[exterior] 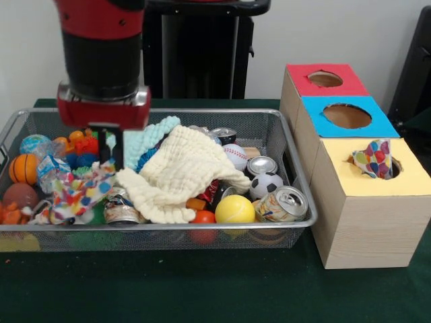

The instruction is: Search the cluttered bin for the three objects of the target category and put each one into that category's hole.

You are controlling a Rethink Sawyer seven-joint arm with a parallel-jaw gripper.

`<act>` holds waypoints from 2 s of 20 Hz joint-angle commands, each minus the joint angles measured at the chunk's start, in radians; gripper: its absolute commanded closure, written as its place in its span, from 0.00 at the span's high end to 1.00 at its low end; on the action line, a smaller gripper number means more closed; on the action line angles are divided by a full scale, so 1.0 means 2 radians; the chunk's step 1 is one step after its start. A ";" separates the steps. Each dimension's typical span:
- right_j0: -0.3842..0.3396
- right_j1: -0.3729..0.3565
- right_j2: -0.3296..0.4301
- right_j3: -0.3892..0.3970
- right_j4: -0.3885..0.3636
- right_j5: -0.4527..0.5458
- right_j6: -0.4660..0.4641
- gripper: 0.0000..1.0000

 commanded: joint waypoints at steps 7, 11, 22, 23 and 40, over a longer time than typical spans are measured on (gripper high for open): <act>0.048 -0.077 -0.070 0.075 0.065 0.072 0.095 0.00; 0.057 -0.091 -0.085 0.088 0.081 0.072 0.096 0.00; 0.120 -0.136 -0.133 0.085 0.129 0.135 0.138 0.00; 0.127 -0.139 -0.138 0.083 0.132 0.140 0.143 0.00; 0.232 -0.111 -0.209 0.051 0.168 0.148 0.223 0.00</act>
